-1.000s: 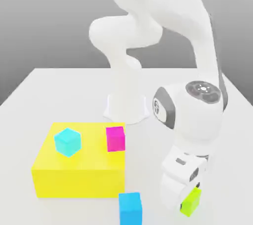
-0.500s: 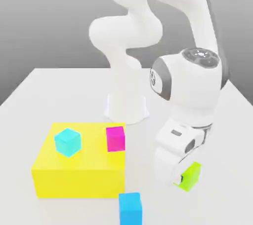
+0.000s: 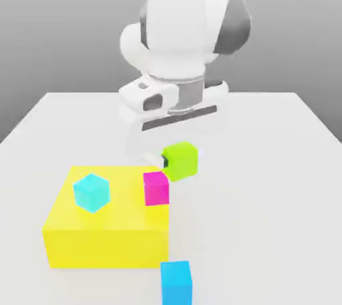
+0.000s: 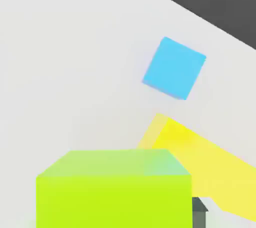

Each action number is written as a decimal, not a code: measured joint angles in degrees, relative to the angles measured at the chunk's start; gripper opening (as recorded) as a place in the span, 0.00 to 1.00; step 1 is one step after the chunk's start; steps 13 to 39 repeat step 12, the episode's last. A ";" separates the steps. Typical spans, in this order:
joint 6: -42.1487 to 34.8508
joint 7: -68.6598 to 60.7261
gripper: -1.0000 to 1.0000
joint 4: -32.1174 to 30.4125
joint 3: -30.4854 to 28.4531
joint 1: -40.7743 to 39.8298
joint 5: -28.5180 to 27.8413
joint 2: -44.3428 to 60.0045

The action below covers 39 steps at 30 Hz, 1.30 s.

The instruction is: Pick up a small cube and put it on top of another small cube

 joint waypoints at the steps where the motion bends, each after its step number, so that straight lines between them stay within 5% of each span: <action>1: -1.09 0.23 0.00 -0.87 -0.22 -0.88 -0.28 -1.96; 8: 8.92 0.44 0.00 -5.96 -0.70 -3.00 -0.77 2.98; 9: 10.40 0.43 1.00 -6.37 -0.71 -3.05 -0.79 4.04; 39: 10.40 0.43 1.00 -6.37 -0.71 -3.05 -0.79 4.04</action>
